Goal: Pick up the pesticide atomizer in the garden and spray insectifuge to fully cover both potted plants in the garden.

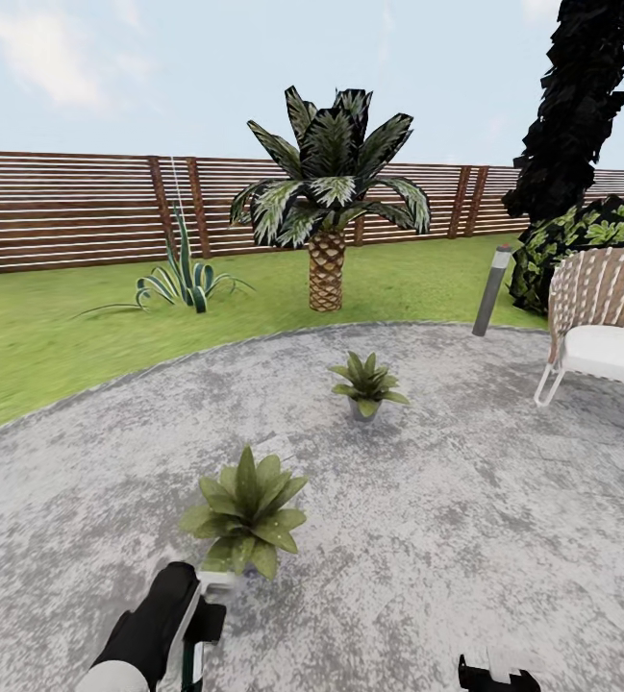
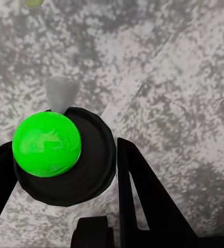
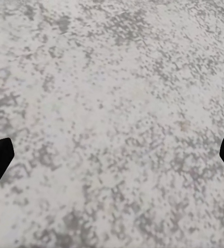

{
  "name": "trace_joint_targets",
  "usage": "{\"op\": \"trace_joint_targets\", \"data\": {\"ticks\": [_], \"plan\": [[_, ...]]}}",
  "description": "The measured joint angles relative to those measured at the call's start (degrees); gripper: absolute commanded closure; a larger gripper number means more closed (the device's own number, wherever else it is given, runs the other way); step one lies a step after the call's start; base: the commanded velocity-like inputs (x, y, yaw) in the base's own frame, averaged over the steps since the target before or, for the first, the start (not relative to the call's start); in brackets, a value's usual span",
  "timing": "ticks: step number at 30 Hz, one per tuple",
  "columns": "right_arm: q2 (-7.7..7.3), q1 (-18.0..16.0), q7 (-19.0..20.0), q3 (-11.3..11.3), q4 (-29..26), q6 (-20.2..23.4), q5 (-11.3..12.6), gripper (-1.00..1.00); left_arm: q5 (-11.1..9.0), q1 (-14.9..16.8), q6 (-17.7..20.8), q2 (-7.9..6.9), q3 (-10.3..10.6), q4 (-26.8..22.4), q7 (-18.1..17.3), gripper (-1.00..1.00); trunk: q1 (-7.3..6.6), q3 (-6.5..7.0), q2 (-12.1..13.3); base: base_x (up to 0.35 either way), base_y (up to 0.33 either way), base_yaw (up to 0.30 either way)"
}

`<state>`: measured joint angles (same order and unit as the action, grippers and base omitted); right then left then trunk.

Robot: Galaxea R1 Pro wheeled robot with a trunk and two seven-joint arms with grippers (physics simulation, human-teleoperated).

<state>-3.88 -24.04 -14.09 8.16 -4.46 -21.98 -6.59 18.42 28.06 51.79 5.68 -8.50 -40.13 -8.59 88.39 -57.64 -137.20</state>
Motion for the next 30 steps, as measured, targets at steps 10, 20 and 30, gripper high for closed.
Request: {"op": "trace_joint_targets", "data": {"ticks": [10, 20, 30], "plan": [[0.00, 0.00, 0.00, 0.00, 0.00, 0.00, 0.03, -1.00, 0.17, 0.67, 0.78, -3.87, -0.43, -5.87, 0.02, 1.00, 0.00, 0.00, 0.00, 0.000, 0.000, 0.000], [0.00, 0.00, -0.02, 0.00, 0.00, 0.01, 0.04, -1.00, -0.48, 0.03, 0.69, 1.48, 3.04, -4.64, -0.14, 1.00, 0.00, 0.00, 0.00, 0.000, 0.000, 0.000], [0.00, 0.00, -0.09, 0.00, 0.00, 0.00, 0.16, -1.00, -0.23, -0.12, 0.01, 0.77, 4.31, -4.33, 0.45, 1.00, -0.01, -0.18, 0.00, 0.031, -0.013, -0.092]]}}
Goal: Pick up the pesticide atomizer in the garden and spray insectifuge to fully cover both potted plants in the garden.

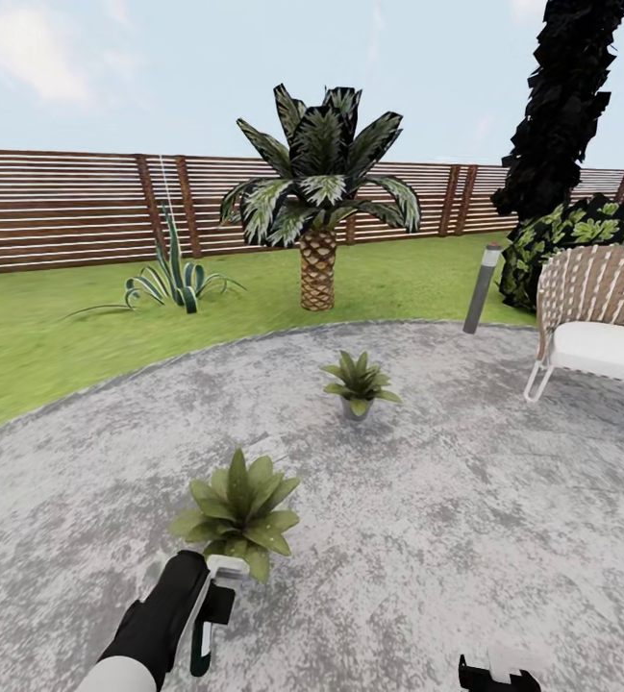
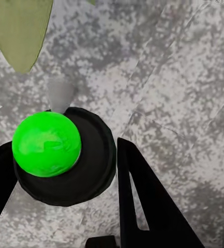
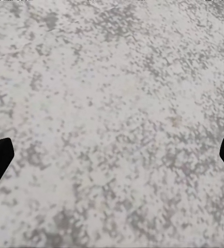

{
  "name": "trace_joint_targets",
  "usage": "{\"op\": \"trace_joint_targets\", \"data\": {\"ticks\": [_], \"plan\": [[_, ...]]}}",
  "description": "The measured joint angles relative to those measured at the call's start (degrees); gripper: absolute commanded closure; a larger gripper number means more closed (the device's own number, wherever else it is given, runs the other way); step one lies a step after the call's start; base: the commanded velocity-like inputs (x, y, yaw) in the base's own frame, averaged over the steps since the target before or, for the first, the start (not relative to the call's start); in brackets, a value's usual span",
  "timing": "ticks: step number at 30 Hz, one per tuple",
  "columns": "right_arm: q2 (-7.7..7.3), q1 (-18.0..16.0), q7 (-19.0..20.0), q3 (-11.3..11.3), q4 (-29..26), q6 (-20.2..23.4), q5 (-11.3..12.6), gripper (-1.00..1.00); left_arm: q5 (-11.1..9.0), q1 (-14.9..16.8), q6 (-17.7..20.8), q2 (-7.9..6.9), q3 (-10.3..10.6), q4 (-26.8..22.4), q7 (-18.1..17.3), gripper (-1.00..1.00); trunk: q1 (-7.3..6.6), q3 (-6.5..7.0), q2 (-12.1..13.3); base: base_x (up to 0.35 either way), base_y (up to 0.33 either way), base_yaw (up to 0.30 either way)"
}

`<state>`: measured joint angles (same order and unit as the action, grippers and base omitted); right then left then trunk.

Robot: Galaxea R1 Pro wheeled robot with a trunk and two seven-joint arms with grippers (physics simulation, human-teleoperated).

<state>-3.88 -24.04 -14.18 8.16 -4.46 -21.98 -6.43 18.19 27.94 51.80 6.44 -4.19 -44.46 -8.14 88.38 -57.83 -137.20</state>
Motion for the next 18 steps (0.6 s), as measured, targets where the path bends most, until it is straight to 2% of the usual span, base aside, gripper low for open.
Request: {"op": "trace_joint_targets", "data": {"ticks": [6, 8, 12, 18], "plan": [[0.00, -0.01, 0.00, 0.00, 0.00, 0.01, 0.00, -1.00, 0.37, -1.84, -0.56, -0.94, -0.26, 1.09, 0.22, 1.00, 0.01, -0.26, 0.00, 0.006, -0.003, -0.001], [0.00, -0.01, 0.00, 0.00, 0.00, 0.00, 0.00, -1.00, 0.25, -3.09, -3.16, -1.34, -0.27, 1.19, 0.31, 1.00, 0.01, -0.35, 0.00, 0.000, 0.000, 0.000], [0.00, 0.00, 0.00, 0.00, 0.00, 0.00, 0.00, -1.00, 0.21, -3.49, -4.48, -1.41, -0.32, 0.86, 0.35, 1.00, 0.01, -0.39, 0.00, 0.004, 0.000, 0.000], [0.00, 0.00, 0.00, 0.00, 0.00, 0.00, 0.00, -1.00, 0.14, -3.53, -4.60, -1.34, -0.34, 0.31, 0.37, 1.00, 0.00, -0.40, 0.00, 0.117, 0.000, 0.000]]}}
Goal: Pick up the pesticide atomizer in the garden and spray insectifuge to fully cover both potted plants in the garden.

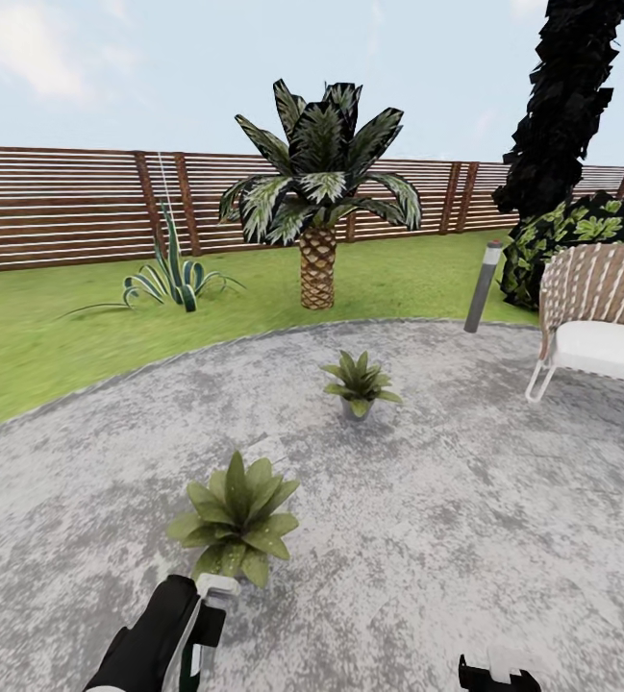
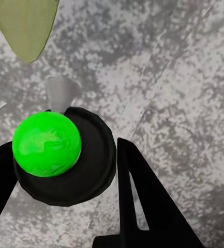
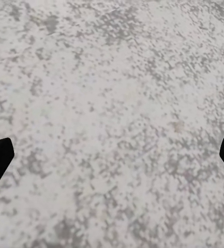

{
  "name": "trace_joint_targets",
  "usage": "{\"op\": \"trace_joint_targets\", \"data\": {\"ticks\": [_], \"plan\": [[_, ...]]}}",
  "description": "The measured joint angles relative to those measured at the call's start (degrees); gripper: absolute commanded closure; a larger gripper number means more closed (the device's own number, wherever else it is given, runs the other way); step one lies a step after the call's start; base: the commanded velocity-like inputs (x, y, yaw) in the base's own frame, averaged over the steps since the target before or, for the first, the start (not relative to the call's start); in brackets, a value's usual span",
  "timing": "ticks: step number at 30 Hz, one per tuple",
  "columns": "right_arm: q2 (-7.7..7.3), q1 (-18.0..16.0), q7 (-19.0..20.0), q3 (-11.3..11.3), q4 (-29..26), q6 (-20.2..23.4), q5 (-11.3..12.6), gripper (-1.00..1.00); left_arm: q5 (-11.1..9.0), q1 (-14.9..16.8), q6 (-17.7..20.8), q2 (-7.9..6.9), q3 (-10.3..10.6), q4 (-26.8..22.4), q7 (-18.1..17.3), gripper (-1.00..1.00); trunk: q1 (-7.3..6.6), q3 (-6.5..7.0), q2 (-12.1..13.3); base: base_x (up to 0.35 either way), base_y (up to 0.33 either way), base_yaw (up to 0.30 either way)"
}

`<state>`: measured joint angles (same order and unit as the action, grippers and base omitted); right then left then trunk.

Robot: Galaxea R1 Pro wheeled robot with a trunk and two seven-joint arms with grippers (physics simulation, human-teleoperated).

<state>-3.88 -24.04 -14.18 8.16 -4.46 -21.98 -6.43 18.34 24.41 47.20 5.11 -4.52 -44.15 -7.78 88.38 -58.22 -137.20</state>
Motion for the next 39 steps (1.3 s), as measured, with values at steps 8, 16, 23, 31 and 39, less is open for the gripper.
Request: {"op": "trace_joint_targets", "data": {"ticks": [8, 16, 23, 31, 39], "plan": [[-0.05, 0.00, 0.01, 0.00, 0.00, 0.00, -0.07, -1.00, -0.46, 0.95, 0.01, 1.24, 0.20, -0.20, -0.06, 1.00, 0.01, 0.00, 0.00, 0.005, 0.000, 0.000], [-0.09, 0.00, 0.07, 0.00, 0.01, 0.00, -0.18, -1.00, -0.02, 0.16, -0.04, -0.10, -0.03, -0.24, -0.91, 1.00, 0.01, 0.00, 0.00, 0.000, 0.000, 0.000], [0.04, 0.01, 0.05, 0.00, -0.01, 0.02, -0.02, -1.00, -0.07, 0.09, -0.23, -0.56, 0.05, -0.24, -0.73, 1.00, 0.04, 0.00, 0.00, -0.186, 0.129, -0.091], [0.09, 0.02, 0.04, 0.01, -0.02, 0.03, 0.00, -1.00, 0.07, 0.92, -0.31, -0.60, 0.16, -0.25, -0.43, 1.00, 0.01, 0.00, 0.00, -0.040, 0.321, -0.287], [0.08, 0.00, -0.01, 0.01, 0.00, 0.02, 0.06, -1.00, 0.42, 0.89, -0.18, -0.68, 0.60, -1.28, -0.29, 1.00, 0.01, -0.09, 0.00, -0.004, 0.340, -0.174]]}}
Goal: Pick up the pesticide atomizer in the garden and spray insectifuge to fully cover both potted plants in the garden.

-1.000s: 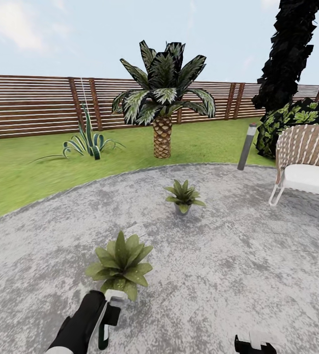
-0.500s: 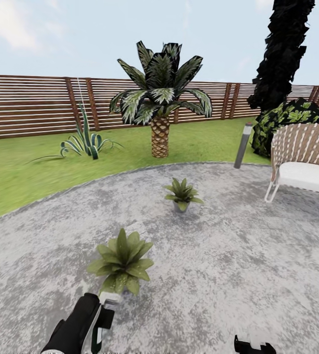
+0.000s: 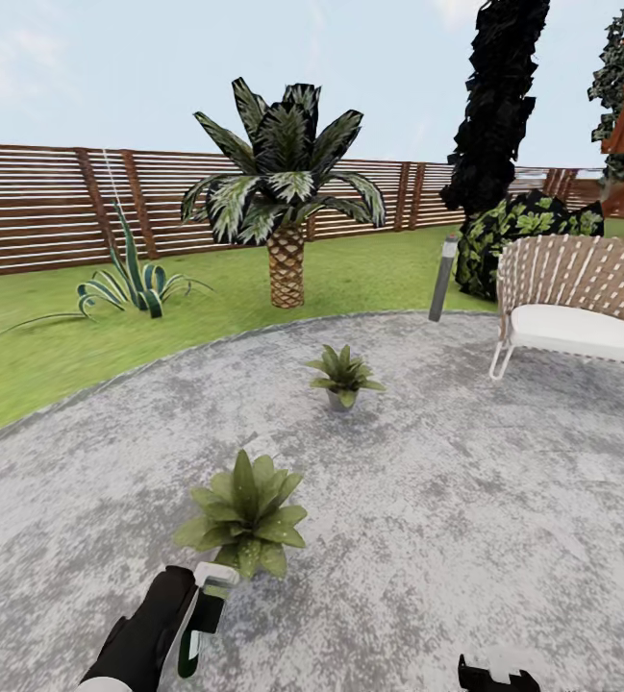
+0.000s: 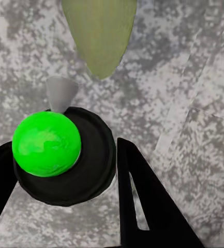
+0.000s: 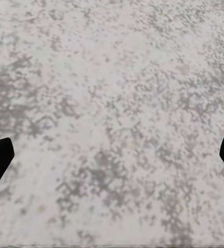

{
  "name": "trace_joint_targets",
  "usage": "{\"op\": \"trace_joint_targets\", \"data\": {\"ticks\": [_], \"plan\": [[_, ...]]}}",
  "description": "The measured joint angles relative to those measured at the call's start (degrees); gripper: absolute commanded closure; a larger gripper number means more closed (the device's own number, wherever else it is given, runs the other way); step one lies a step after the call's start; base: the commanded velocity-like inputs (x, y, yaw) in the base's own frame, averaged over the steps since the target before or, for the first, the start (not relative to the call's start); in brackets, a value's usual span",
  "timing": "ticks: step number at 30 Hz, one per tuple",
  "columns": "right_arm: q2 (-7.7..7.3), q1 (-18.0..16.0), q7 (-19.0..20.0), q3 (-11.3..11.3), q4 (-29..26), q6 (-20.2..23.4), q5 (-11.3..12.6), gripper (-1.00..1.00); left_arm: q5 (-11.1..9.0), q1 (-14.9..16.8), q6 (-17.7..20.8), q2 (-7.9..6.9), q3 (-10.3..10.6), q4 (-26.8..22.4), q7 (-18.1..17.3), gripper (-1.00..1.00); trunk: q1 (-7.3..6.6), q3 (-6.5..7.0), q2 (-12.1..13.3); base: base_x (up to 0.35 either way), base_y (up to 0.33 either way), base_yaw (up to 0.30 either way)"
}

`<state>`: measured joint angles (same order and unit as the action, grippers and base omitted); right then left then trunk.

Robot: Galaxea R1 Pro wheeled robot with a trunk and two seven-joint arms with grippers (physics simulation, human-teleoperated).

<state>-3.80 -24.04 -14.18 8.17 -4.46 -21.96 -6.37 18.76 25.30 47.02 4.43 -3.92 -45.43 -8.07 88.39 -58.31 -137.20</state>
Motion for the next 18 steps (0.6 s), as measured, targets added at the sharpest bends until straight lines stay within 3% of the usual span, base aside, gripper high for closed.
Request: {"op": "trace_joint_targets", "data": {"ticks": [12, 18], "plan": [[-0.14, 0.00, 0.05, 0.00, 0.03, 0.00, -0.17, -1.00, 0.10, -0.57, 0.08, 0.13, 0.47, -0.03, 0.00, 1.00, -0.01, 0.00, 0.00, -0.027, 0.337, -0.002], [-0.08, 0.01, -0.12, -0.01, -0.08, -0.02, 0.01, -1.00, 0.10, -0.48, 0.51, 0.09, 1.48, 0.64, -0.53, 1.00, 0.00, 0.00, 0.00, 0.055, 0.086, -0.115]]}}
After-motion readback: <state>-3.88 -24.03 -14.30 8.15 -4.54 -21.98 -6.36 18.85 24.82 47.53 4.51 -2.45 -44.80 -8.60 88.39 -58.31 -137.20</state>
